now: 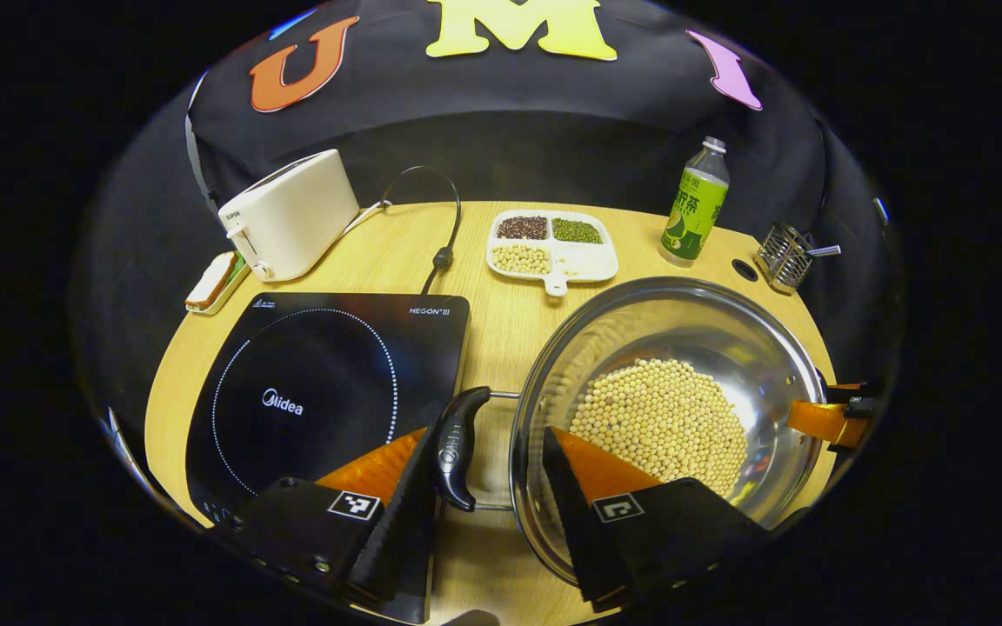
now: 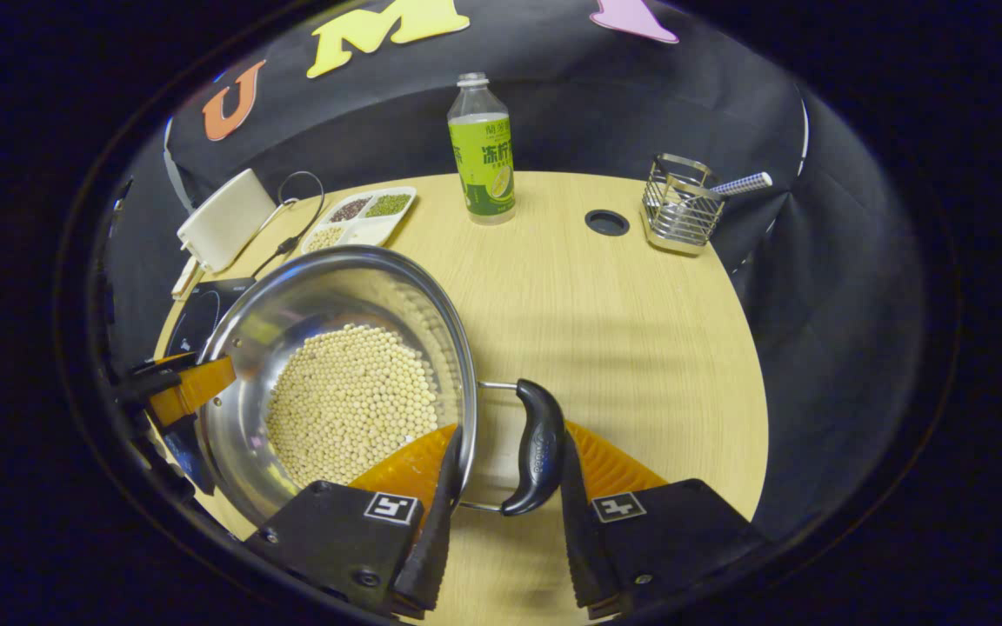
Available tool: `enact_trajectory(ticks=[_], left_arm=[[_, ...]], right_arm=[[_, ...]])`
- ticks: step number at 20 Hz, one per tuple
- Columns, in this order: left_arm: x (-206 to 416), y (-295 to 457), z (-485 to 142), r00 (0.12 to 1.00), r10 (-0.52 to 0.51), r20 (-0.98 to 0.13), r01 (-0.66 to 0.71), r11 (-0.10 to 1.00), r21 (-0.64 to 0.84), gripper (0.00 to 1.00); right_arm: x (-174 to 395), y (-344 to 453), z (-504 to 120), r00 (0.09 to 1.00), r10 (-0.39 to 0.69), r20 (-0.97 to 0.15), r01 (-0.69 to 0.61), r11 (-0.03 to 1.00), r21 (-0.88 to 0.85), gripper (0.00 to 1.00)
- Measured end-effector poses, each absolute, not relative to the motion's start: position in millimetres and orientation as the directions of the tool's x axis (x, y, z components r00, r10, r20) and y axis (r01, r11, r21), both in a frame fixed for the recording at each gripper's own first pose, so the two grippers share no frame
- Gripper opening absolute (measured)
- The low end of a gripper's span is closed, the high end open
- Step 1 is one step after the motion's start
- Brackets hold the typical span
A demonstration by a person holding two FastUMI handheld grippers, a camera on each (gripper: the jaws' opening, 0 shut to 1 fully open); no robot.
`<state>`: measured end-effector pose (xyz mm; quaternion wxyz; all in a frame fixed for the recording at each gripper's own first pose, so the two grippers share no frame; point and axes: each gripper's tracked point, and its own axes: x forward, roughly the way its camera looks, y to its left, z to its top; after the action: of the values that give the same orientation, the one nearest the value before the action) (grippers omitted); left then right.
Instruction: First push the handle of the pot to place it horizontally, then grasp the pot with both hands and set it on the induction cooktop.
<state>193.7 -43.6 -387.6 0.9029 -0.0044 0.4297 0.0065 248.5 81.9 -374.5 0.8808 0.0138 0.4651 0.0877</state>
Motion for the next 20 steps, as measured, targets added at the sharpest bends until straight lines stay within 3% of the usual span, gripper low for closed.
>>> enact_trajectory(ticks=[1,2,5,6,7,8,9,10,11,12,13,20], left_arm=[[194.0,-42.2,-384.7,0.635,0.012,-0.773,-0.015,1.0,0.003,0.83],[196.1,-41.9,-389.2,0.635,0.008,-0.773,-0.015,1.0,-0.001,0.66],[196.5,-41.2,-386.4,0.643,-0.007,-0.766,-0.01,1.0,-0.018,0.62],[195.6,-41.4,-385.8,0.641,-0.009,-0.768,-0.01,1.0,-0.02,0.7],[195.8,-40.8,-385.1,0.639,-0.01,-0.769,-0.003,1.0,-0.016,0.6],[196.4,-41.1,-384.7,0.637,-0.011,-0.771,-0.002,1.0,-0.016,0.7],[195.7,-41.1,-384.6,0.635,-0.015,-0.773,-0.002,1.0,-0.021,0.48],[196.0,-40.8,-383.3,0.636,-0.018,-0.771,-0.002,1.0,-0.025,0.58],[195.9,-39.8,-381.5,0.642,-0.019,-0.767,0.0,1.0,-0.024,0.58],[196.2,-38.2,-379.5,0.647,-0.017,-0.763,0.002,1.0,-0.02,0.68],[197.4,-36.6,-376.4,0.653,-0.018,-0.757,0.006,1.0,-0.019,0.58],[195.8,-21.7,-345.2,0.682,-0.028,-0.731,0.036,0.999,-0.005,0.58]], right_arm=[[248.5,81.8,-374.2,0.552,0.167,-0.817,-0.14,0.984,0.106,0.56],[248.5,81.9,-374.4,0.552,0.167,-0.817,-0.141,0.984,0.106,0.57],[248.3,82.2,-374.3,0.553,0.164,-0.817,-0.143,0.985,0.101,0.57],[248.4,81.8,-373.1,0.557,0.161,-0.815,-0.146,0.985,0.095,0.57],[249.2,81.6,-373.0,0.561,0.159,-0.812,-0.145,0.985,0.092,0.57],[248.4,82.6,-373.8,0.561,0.157,-0.813,-0.145,0.985,0.09,0.56],[247.0,82.4,-371.8,0.562,0.158,-0.812,-0.142,0.985,0.094,0.56],[247.2,83.0,-370.5,0.567,0.159,-0.808,-0.142,0.985,0.095,0.56],[246.4,83.0,-366.9,0.574,0.158,-0.804,-0.144,0.985,0.09,0.56],[246.2,83.2,-363.1,0.582,0.157,-0.798,-0.148,0.985,0.085,0.56],[245.7,83.4,-358.6,0.589,0.155,-0.793,-0.151,0.985,0.08,0.56],[231.5,97.8,-332.2,0.619,0.15,-0.771,-0.121,0.988,0.095,0.57]])
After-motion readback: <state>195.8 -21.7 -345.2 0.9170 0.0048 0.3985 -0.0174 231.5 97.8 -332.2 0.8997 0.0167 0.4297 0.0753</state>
